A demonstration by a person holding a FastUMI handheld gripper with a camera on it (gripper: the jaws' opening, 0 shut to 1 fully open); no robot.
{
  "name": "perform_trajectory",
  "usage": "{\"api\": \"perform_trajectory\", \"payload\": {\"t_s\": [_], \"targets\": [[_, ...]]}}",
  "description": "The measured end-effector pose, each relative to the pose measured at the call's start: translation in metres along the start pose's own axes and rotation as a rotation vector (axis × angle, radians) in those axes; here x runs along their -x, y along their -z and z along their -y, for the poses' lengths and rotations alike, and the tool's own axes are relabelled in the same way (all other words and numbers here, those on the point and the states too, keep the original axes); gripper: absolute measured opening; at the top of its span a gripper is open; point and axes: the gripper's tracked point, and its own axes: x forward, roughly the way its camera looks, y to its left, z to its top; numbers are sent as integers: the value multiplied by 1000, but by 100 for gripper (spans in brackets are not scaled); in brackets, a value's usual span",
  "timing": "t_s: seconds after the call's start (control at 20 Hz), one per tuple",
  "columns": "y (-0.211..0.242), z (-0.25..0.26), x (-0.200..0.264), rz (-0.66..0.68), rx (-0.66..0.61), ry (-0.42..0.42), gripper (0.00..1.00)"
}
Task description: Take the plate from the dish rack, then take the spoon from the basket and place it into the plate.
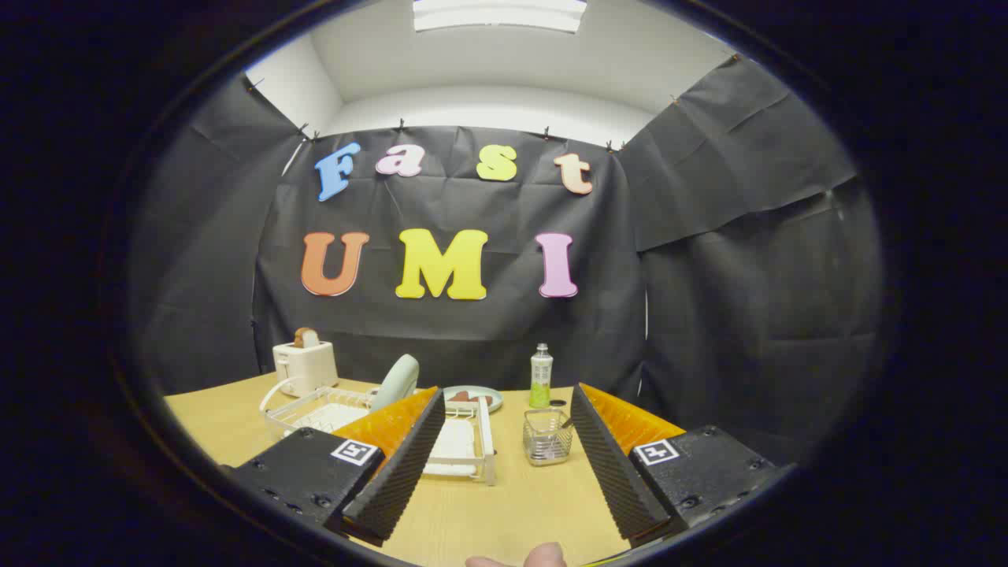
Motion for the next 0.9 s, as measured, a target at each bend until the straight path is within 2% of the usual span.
{"api": "perform_trajectory", "payload": {"t_s": [0.5, 0.9], "targets": [[15, 3, -10, -36, -20, -24, 100], [5, 6, -12, -18, 6, -36, 100]]}}
